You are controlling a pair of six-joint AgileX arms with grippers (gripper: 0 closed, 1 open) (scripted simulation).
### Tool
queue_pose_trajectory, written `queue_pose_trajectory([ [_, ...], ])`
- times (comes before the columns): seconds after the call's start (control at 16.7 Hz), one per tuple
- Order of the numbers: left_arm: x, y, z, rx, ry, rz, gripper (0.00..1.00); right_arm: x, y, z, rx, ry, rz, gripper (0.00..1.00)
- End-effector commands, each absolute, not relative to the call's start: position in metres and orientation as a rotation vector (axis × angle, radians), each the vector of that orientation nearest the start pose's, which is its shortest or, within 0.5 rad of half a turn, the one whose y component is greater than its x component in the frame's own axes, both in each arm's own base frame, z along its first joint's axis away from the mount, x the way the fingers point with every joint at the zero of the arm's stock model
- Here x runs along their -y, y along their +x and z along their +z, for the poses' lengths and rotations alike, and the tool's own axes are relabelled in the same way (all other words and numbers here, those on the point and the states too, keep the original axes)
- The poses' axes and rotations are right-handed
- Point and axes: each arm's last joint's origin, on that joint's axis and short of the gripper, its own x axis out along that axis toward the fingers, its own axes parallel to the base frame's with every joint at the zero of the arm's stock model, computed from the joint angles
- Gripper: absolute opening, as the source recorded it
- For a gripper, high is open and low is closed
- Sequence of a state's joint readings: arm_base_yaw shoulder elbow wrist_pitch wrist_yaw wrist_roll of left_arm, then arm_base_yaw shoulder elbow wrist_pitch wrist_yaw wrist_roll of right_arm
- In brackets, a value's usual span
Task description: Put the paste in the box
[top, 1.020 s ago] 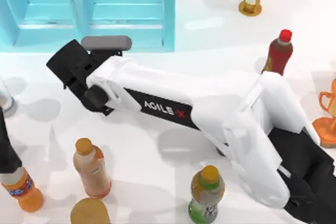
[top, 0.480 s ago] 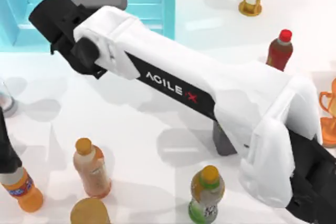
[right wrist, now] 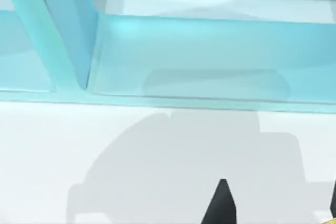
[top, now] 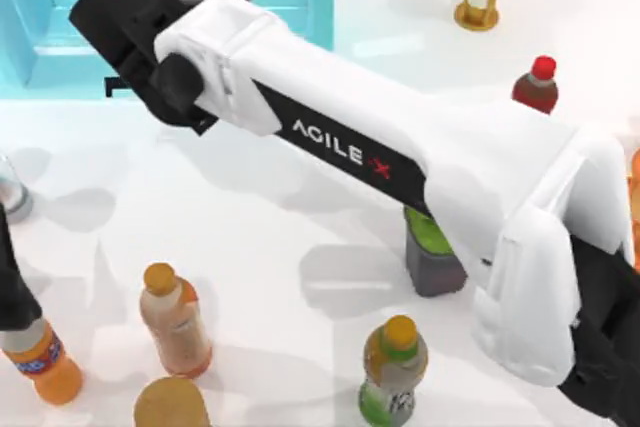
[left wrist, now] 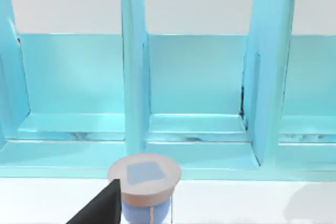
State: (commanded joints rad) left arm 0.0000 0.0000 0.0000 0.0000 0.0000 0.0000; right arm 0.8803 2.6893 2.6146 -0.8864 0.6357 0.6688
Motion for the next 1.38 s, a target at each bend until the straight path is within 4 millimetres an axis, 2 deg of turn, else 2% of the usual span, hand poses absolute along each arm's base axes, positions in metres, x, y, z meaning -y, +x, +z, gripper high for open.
queue_pose_trajectory([
  [0.18,0.001,0.106,0.16,0.0,0.0,0.0,1.0,-0.391,0.389,0.204,-0.776,-0.052,0.056,0.0],
  [0.3,0.001,0.106,0.16,0.0,0.0,0.0,1.0,-0.346,0.408,0.225,-0.809,-0.059,0.091,0.0],
  [0.48,0.001,0.106,0.16,0.0,0.0,0.0,1.0,-0.247,0.431,0.253,-0.833,-0.049,0.129,0.0],
  [0.66,0.001,0.106,0.16,0.0,0.0,0.0,1.0,-0.125,0.432,0.271,-0.811,-0.023,0.127,0.0],
  [0.72,0.001,0.106,0.16,0.0,0.0,0.0,1.0,-0.084,0.425,0.274,-0.796,-0.017,0.119,0.0],
  [0.84,0.001,0.106,0.16,0.0,0.0,0.0,1.0,-0.008,0.399,0.275,-0.765,-0.01,0.093,0.0],
  [0.96,0.001,0.106,0.16,0.0,0.0,0.0,1.0,0.053,0.358,0.267,-0.745,-0.01,0.063,0.0],
  [1.02,0.001,0.106,0.16,0.0,0.0,0.0,1.0,0.077,0.336,0.26,-0.74,-0.01,0.048,0.0],
  [1.08,0.001,0.106,0.16,0.0,0.0,0.0,1.0,0.097,0.313,0.253,-0.736,-0.009,0.034,0.0],
  [1.2,0.001,0.106,0.16,0.0,0.0,0.0,1.0,0.125,0.268,0.236,-0.73,-0.007,0.007,0.0],
  [1.38,0.001,0.106,0.16,0.0,0.0,0.0,1.0,0.141,0.214,0.213,-0.715,-0.005,-0.021,0.0],
])
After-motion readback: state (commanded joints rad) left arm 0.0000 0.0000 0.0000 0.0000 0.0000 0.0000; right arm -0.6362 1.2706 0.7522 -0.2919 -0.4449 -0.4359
